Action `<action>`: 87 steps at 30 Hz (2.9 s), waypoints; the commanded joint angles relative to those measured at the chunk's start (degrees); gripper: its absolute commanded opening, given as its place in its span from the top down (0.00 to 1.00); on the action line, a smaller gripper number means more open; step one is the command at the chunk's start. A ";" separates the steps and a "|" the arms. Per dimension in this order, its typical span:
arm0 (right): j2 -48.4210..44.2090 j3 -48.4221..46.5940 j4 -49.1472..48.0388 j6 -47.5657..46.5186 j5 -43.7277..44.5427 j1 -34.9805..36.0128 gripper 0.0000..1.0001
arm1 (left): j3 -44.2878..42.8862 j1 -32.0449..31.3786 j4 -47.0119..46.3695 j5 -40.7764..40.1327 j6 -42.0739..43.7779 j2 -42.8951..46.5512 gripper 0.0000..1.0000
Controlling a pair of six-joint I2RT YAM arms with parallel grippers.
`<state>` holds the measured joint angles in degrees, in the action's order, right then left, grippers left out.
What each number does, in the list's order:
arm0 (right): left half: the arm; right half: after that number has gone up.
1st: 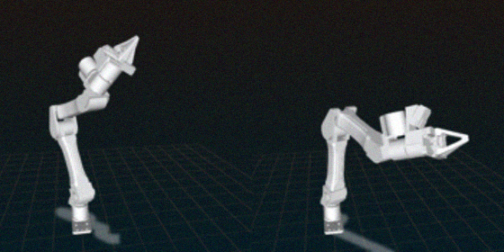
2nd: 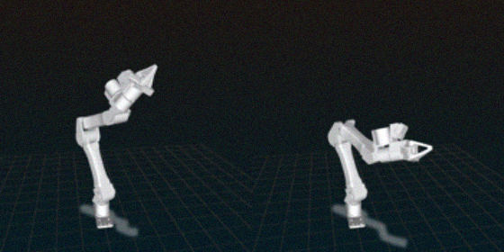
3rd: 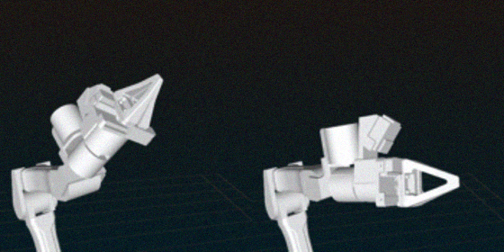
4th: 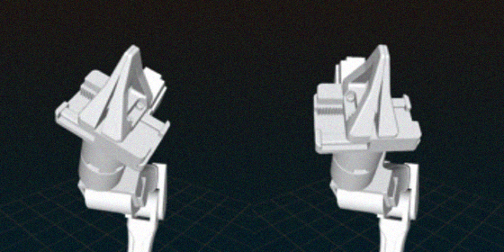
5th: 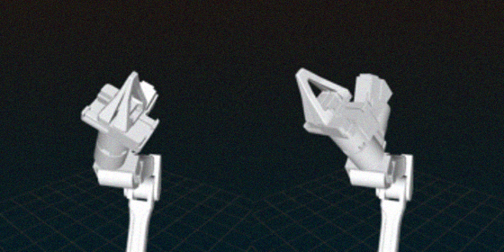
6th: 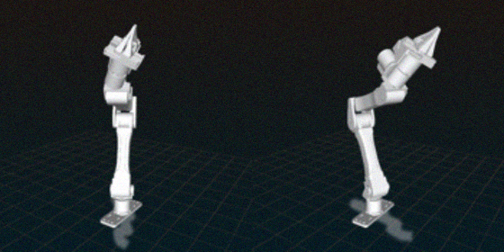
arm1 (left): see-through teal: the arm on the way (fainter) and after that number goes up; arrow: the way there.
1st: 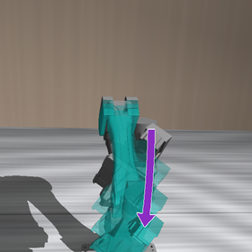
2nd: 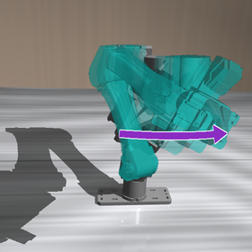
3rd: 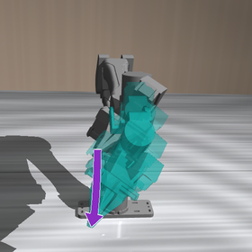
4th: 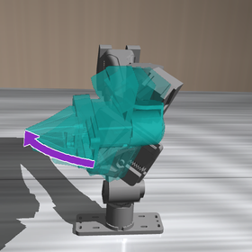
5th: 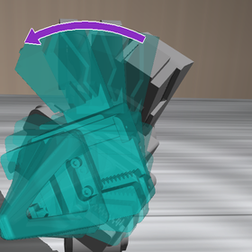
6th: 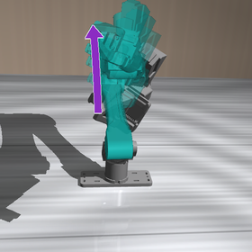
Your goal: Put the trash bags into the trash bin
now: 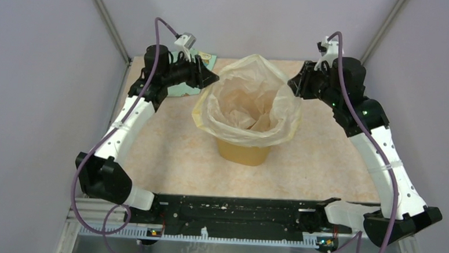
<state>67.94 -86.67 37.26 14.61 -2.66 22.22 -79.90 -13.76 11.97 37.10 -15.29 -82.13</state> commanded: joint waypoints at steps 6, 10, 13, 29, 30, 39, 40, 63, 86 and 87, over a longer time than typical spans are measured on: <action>2.44 -0.43 -3.18 -0.35 0.21 -1.07 0.76 | -2.81 -0.30 -9.53 1.14 -2.83 -2.54 0.71; 3.55 -0.45 -3.92 -0.46 1.31 -1.46 0.79 | -3.58 -0.47 -10.60 1.28 -4.40 -4.93 0.86; 4.37 -0.04 -4.82 -0.47 2.09 -1.78 0.82 | -3.44 -0.52 -11.23 0.28 -5.26 -5.87 0.93; 10.18 6.83 -12.74 3.05 -2.50 -5.33 0.93 | 0.65 -1.09 -13.05 -5.66 -10.24 -9.54 1.00; 10.29 7.31 -13.25 3.39 -3.17 -5.34 0.93 | 1.31 -1.15 -12.61 -6.20 -10.39 -9.42 1.00; 12.11 10.20 -18.02 6.33 -9.04 -5.29 0.96 | 12.18 -1.18 -11.25 -10.83 -14.71 -4.02 1.00; 12.40 10.37 -18.72 6.83 -10.05 -5.27 0.96 | 13.00 -1.18 -11.42 -11.20 -15.09 -3.12 1.00; 3.84 6.68 -3.92 9.56 -6.57 -10.40 0.44 | 15.74 0.79 1.98 -20.27 -15.82 10.37 0.50; -16.16 41.93 -36.46 34.39 -31.92 -18.48 0.27 | 33.16 13.33 -10.91 14.65 -35.76 18.99 0.34; -16.32 43.34 -38.76 35.83 -32.08 -18.52 0.27 | 33.92 13.38 -12.55 15.52 -37.32 19.02 0.34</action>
<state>52.97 -47.20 12.38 42.13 -31.48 4.25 -48.40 -0.75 9.85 44.40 -44.07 -64.88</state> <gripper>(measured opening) 0.733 0.660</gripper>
